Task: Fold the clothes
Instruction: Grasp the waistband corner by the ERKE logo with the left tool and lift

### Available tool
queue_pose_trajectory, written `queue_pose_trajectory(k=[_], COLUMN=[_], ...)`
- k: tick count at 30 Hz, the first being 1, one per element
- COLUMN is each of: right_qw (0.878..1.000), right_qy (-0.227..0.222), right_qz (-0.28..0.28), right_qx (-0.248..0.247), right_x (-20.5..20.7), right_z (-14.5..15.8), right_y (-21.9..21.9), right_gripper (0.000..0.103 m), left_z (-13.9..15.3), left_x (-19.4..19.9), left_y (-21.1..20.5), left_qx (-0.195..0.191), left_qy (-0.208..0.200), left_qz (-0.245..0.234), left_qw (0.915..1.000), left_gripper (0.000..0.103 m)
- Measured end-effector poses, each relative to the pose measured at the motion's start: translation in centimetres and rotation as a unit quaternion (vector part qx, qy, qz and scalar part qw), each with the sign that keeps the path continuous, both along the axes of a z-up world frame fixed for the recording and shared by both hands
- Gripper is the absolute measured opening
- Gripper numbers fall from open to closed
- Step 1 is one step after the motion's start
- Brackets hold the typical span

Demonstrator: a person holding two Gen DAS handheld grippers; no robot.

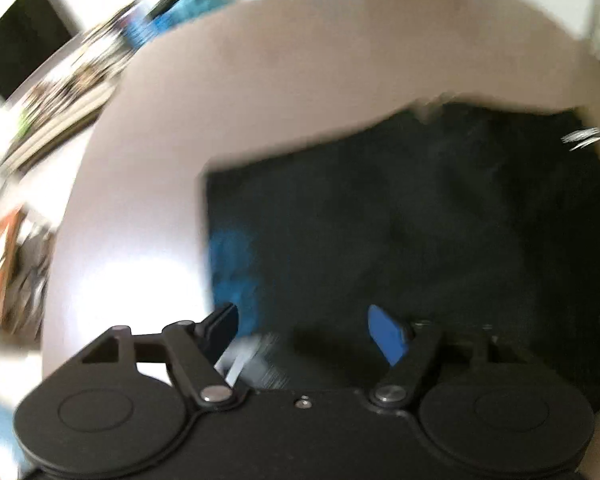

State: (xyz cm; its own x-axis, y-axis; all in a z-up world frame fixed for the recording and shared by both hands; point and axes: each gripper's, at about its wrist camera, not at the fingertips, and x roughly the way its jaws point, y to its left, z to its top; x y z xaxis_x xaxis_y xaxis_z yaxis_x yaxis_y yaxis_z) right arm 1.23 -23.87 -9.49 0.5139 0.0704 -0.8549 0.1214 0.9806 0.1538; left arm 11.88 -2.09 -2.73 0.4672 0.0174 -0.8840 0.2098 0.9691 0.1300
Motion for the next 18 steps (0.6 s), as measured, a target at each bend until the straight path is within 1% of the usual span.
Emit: queue_pose_trajectory(k=[1,2,3,4,5,6,7,9,10,11,13,16,18], right_qw=[1.0,1.0,0.999,0.998,0.997,0.996,0.995,0.991,0.99,0.988,0.982,0.98,0.977], right_qy=[0.006,0.008,0.008,0.007,0.006,0.006,0.004,-0.006,-0.009,-0.013,-0.03,-0.039,-0.041], right_qz=[-0.01,-0.017,-0.03,-0.044,-0.056,-0.067,-0.08,-0.101,-0.106,-0.114,-0.135,-0.154,-0.163], right_qx=[0.011,0.017,0.027,0.037,0.046,0.055,0.068,0.091,0.095,0.101,0.126,0.122,0.128], right_x=[-0.4,-0.7,-1.1,-1.6,-2.0,-2.3,-2.7,-3.5,-3.8,-4.2,-5.2,-6.1,-6.5], right_z=[-0.3,-0.4,-0.5,-0.6,-0.6,-0.7,-0.8,-0.9,-0.9,-1.0,-1.0,-1.3,-1.7], right_y=[-0.6,-1.0,-1.6,-2.3,-2.8,-3.3,-3.9,-4.9,-5.1,-5.4,-6.4,-7.0,-7.6], right_gripper=[0.075,0.075,0.075,0.075,0.075,0.074,0.072,0.072,0.072,0.072,0.072,0.072,0.072], left_z=[0.2,1.1,1.5,1.6,1.6,1.7,1.6,1.5,1.3,0.9,0.3,-0.2,-0.7], left_x=[0.5,2.4,3.4,4.2,4.5,5.4,5.8,6.7,6.9,7.3,7.6,7.9,8.2], left_y=[-0.8,-3.8,-5.9,-7.8,-8.8,-11.5,-12.9,-17.0,-18.2,-20.3,-21.7,-23.6,-24.6], left_qx=[-0.001,-0.001,0.01,0.021,0.027,0.045,0.052,0.077,0.084,0.095,0.097,0.104,0.12], left_qy=[-0.002,-0.011,-0.015,-0.019,-0.02,-0.023,-0.026,-0.041,-0.041,-0.037,-0.027,-0.015,-0.014], left_qz=[-0.008,-0.039,-0.062,-0.083,-0.092,-0.122,-0.136,-0.183,-0.198,-0.225,-0.239,-0.255,-0.265], left_qw=[1.0,0.9992,0.9979,0.9962,0.9951,0.9912,0.9889,0.9792,0.9757,0.9691,0.9659,0.9611,0.9567], left_gripper=[0.082,0.082,0.083,0.086,0.088,0.089,0.091,0.093,0.094,0.094,0.094,0.094,0.094])
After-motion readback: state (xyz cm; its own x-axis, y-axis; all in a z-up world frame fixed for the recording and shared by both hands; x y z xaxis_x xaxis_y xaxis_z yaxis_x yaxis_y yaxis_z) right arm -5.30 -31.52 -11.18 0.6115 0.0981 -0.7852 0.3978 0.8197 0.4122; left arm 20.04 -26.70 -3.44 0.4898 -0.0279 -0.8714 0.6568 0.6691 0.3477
